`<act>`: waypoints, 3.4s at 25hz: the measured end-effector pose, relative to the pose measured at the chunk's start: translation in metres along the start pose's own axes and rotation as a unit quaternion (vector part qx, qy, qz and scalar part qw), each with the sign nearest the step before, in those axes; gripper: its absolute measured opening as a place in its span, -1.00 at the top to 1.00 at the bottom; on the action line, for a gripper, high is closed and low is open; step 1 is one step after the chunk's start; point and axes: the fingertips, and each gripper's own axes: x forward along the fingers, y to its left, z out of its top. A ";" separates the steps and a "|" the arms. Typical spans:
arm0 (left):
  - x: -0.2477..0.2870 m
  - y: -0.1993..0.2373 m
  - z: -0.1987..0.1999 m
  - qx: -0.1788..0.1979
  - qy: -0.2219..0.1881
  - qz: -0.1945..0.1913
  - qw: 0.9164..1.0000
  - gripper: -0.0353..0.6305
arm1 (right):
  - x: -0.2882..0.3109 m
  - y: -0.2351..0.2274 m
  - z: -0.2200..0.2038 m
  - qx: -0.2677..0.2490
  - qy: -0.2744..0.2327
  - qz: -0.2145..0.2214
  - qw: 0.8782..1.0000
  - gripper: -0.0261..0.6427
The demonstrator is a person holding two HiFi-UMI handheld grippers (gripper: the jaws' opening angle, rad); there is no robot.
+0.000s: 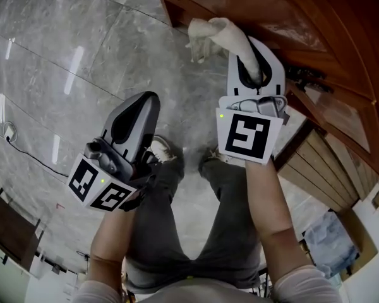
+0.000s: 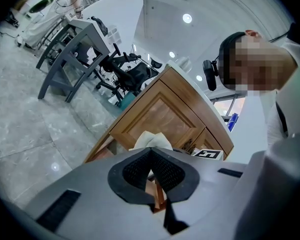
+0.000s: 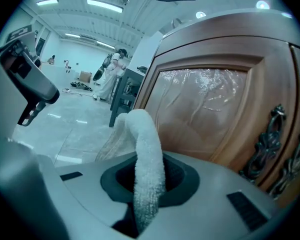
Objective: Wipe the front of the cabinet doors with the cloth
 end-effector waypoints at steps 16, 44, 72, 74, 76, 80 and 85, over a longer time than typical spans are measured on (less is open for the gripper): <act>-0.010 -0.018 -0.021 -0.011 0.028 -0.010 0.999 0.85 | -0.045 -0.017 -0.041 0.019 0.031 -0.049 0.998 0.71; -0.053 -0.127 0.092 -0.025 -0.012 0.010 1.000 0.85 | -0.144 -0.049 0.097 -0.012 0.028 0.003 1.000 0.71; -0.137 -0.265 0.284 -0.026 -0.079 0.006 0.996 0.85 | -0.269 -0.105 0.329 -0.086 -0.012 0.022 0.996 0.71; -0.144 -0.273 0.296 -0.026 -0.084 0.007 0.996 0.85 | -0.276 -0.107 0.344 -0.089 -0.020 0.025 0.996 0.71; -0.149 -0.283 0.306 -0.025 -0.085 0.004 0.996 0.85 | -0.282 -0.110 0.356 -0.091 -0.023 0.026 0.995 0.71; -0.159 -0.296 0.322 -0.021 -0.082 -0.003 0.996 0.85 | -0.292 -0.114 0.378 -0.091 -0.024 0.021 0.995 0.71; -0.163 -0.310 0.339 -0.022 -0.086 -0.006 0.996 0.85 | -0.304 -0.116 0.398 -0.094 -0.028 0.024 0.995 0.71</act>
